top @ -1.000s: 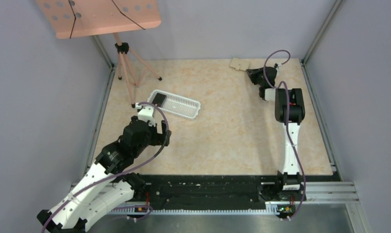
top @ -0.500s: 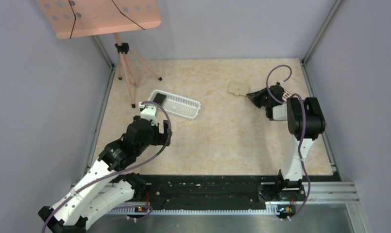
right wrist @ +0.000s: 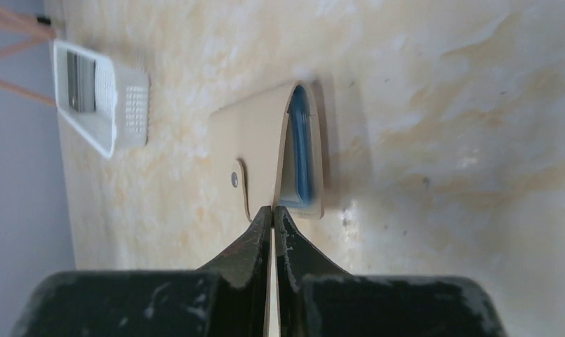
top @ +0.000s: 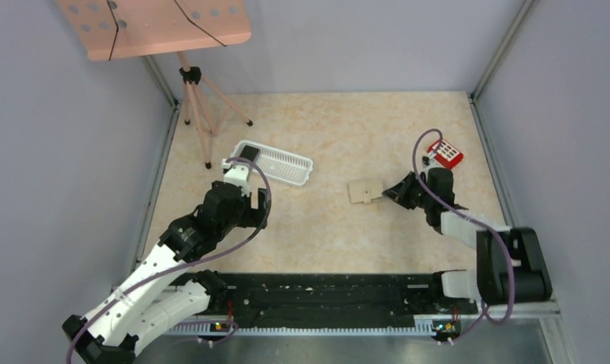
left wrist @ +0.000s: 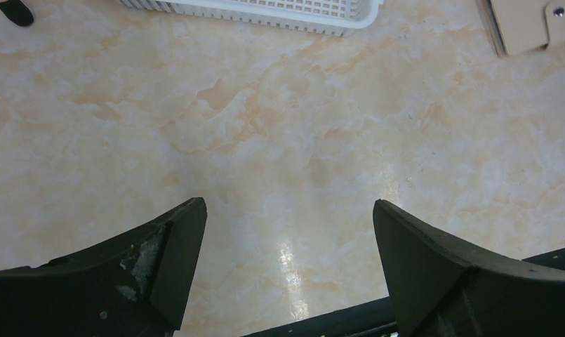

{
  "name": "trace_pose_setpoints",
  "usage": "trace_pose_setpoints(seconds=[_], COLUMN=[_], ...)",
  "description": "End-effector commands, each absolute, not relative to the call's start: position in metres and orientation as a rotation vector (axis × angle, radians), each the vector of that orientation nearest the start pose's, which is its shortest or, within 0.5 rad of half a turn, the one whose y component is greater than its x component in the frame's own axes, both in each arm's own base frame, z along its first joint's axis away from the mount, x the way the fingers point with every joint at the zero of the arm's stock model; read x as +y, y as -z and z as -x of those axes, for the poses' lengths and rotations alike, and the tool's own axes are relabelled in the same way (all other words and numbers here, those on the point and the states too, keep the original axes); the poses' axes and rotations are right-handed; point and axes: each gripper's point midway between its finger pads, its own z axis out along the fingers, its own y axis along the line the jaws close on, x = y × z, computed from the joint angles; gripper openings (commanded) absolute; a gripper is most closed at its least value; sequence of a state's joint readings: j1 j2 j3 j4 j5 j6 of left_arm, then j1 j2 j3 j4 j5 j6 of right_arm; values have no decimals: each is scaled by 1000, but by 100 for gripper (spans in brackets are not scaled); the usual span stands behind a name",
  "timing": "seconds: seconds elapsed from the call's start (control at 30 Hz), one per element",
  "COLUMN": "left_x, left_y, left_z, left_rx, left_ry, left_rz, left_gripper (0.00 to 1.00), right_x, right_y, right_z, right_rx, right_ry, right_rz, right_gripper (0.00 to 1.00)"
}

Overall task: Take the credit cards out of the card holder
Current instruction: Move the card holder to the center of the board.

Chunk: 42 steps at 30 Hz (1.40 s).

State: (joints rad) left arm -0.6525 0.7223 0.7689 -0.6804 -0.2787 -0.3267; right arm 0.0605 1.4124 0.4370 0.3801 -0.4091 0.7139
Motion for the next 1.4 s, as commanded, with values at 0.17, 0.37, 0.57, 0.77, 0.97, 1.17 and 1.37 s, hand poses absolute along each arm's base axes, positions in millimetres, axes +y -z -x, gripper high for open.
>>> trace_pose_setpoints(seconds=[0.17, 0.37, 0.57, 0.77, 0.97, 1.17, 1.37], left_x=[-117, -121, -148, -167, -177, -169, -177], left_y=[-188, -193, -186, -176, -193, -206, -185], left_z=[-216, -212, -198, -197, -206, -221, -215], left_rx=[2176, 2173, 2219, 2249, 2234, 2181, 2242], left_ry=[237, 305, 533, 650, 647, 566, 601], left_rz=[-198, -118, -36, -5, -89, -76, -93], left_gripper=[93, 92, 91, 90, 90, 91, 90], right_x=[144, 191, 214, 198, 202, 224, 224], right_y=[-76, -74, -78, -87, -91, -86, -70], right_z=[-253, -222, -205, -222, -208, -180, -177], right_rx=[2306, 2342, 2331, 2379, 2422, 2397, 2370], right_ry=[-862, -920, -961, -792, -759, -833, -800], right_rz=[-1, 265, 415, 238, -176, -429, -550], right_gripper=[0, 0, 0, 25, 34, 50, 61])
